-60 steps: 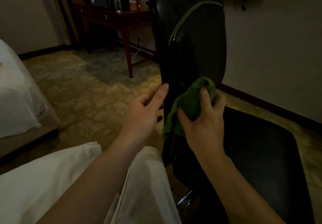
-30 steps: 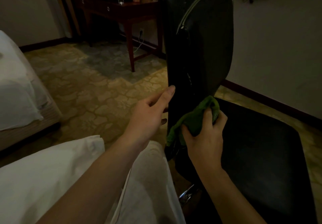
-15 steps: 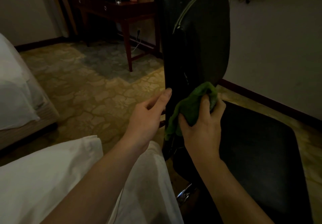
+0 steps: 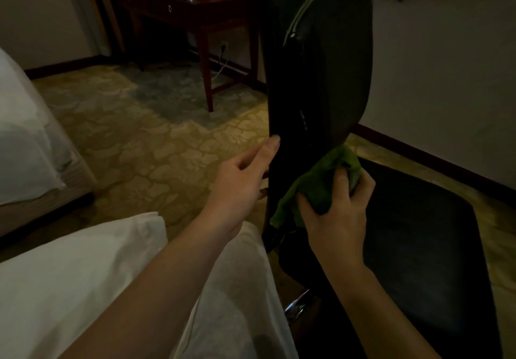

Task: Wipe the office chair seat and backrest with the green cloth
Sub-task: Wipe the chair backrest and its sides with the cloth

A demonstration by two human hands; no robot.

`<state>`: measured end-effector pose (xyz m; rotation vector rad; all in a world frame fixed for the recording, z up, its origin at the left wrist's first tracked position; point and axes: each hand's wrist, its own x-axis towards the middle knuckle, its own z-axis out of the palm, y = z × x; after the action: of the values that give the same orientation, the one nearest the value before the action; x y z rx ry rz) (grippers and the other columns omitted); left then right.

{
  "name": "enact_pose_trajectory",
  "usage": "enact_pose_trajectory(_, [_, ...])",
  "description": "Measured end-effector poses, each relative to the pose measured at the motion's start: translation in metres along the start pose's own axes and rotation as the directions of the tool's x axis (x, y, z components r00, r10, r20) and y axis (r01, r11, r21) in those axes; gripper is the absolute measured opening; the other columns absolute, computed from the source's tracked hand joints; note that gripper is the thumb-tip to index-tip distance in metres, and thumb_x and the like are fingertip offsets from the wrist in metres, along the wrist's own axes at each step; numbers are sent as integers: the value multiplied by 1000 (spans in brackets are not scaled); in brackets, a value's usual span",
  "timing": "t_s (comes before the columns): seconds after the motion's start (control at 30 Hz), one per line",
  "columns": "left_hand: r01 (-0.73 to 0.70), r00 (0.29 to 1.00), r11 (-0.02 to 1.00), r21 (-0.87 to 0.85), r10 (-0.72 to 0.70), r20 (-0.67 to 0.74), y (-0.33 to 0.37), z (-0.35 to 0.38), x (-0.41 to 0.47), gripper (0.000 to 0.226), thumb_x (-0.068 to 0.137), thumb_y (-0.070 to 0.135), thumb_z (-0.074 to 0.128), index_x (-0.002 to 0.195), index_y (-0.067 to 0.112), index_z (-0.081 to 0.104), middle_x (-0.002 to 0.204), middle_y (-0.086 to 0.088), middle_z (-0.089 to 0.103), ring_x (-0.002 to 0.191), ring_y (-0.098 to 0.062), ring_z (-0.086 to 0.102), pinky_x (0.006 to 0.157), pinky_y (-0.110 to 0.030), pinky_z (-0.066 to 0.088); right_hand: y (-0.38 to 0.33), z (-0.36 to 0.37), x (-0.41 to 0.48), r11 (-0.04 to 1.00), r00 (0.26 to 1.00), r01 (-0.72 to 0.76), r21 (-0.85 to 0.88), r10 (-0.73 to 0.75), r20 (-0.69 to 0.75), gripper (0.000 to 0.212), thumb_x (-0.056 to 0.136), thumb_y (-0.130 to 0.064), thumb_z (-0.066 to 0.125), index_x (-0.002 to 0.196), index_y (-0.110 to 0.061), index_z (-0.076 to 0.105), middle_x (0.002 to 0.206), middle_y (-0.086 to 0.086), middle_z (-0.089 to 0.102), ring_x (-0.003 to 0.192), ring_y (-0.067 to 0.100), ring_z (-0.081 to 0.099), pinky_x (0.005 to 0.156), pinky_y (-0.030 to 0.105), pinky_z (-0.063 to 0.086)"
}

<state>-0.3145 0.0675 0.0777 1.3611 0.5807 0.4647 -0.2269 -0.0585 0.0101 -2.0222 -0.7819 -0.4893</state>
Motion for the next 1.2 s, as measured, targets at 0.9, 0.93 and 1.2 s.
enact_pose_trajectory(0.9, [-31, 1000, 999, -5, 31, -2, -4, -1, 0, 66, 74, 63, 63, 131, 30, 65, 119, 16, 72, 110, -3, 68, 89, -30, 59, -12, 15, 11, 998, 998, -56, -17, 55, -42, 78, 77, -34, 81, 139, -13, 38, 145, 5, 22, 123, 31, 49, 85, 29, 46])
enact_pose_trajectory(0.93, [-32, 999, 999, -8, 32, -3, -5, -1, 0, 67, 74, 63, 63, 131, 29, 65, 120, 16, 71, 110, -4, 68, 90, -31, 58, -13, 16, 11, 998, 998, -53, -21, 52, -40, 78, 78, -34, 80, 140, -12, 38, 145, 6, 22, 124, 32, 49, 86, 29, 47])
enact_pose_trajectory(1.2, [-60, 998, 998, -25, 60, 13, -5, 2, -1, 48, 88, 49, 59, 130, 27, 65, 115, 15, 73, 105, -3, 69, 83, -24, 59, 8, 32, -16, 994, 996, -86, -61, 84, -32, 77, 77, -31, 80, 138, -9, 38, 144, 12, 25, 125, 38, 47, 94, 41, 51])
